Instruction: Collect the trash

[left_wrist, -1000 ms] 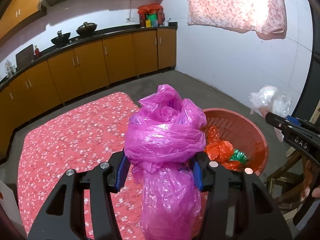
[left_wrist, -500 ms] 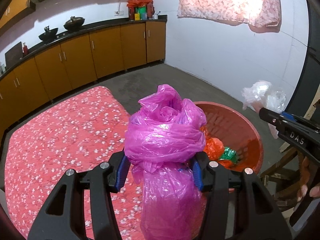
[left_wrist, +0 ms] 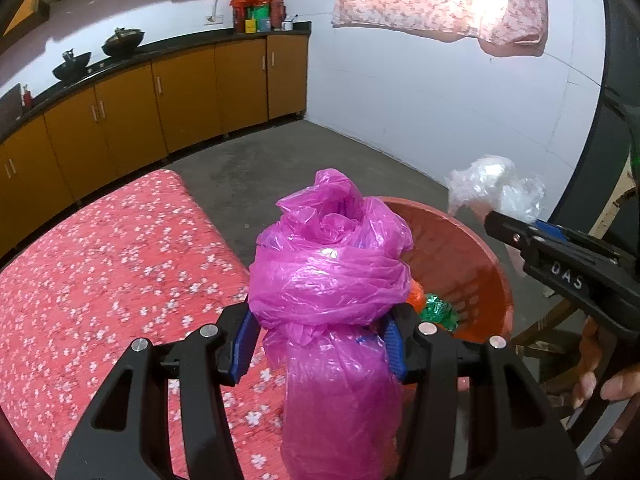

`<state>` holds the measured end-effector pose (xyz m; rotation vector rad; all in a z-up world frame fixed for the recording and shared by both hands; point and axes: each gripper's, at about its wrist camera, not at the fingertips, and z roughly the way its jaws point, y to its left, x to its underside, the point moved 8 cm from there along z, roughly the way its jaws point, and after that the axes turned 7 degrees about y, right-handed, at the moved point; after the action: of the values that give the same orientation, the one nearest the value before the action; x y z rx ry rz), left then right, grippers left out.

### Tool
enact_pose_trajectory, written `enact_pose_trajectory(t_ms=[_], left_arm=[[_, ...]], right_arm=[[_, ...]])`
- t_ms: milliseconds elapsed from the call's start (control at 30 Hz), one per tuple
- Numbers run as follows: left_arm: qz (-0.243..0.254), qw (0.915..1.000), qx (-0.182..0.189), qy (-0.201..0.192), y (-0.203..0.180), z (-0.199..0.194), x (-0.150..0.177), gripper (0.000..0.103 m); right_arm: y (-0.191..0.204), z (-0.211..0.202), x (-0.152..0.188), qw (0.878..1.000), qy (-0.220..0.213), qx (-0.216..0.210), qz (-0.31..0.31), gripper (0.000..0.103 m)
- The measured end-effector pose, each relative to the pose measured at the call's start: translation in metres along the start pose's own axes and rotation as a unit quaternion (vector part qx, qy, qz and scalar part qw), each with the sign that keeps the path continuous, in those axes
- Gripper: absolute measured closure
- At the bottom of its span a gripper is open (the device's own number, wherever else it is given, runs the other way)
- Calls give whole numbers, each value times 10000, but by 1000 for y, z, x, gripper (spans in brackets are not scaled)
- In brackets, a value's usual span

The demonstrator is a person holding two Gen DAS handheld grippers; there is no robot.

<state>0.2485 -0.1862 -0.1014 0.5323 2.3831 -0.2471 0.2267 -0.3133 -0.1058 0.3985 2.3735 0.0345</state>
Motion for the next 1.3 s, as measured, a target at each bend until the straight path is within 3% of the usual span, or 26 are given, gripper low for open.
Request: enact_pose_trajectory(t_ms=[600,733,1100,1300], left_arm=[[127,9989,420,191,-23,37,-2,48],[114,9984,493,266,-24,43,1,41],[-109,9976,645,214,-15,38,3,34],[-156,9989,434,-70,-1,13,5,26]], right_arm=[[-15,15,-12,9988,-110,-266,404,64],[-17,16,-12,9977,-120,-398,540,53],[-26,6,-10,9965,-283,-381,692,41],[-26,-20,-7,9964,-697,-14,475,13]])
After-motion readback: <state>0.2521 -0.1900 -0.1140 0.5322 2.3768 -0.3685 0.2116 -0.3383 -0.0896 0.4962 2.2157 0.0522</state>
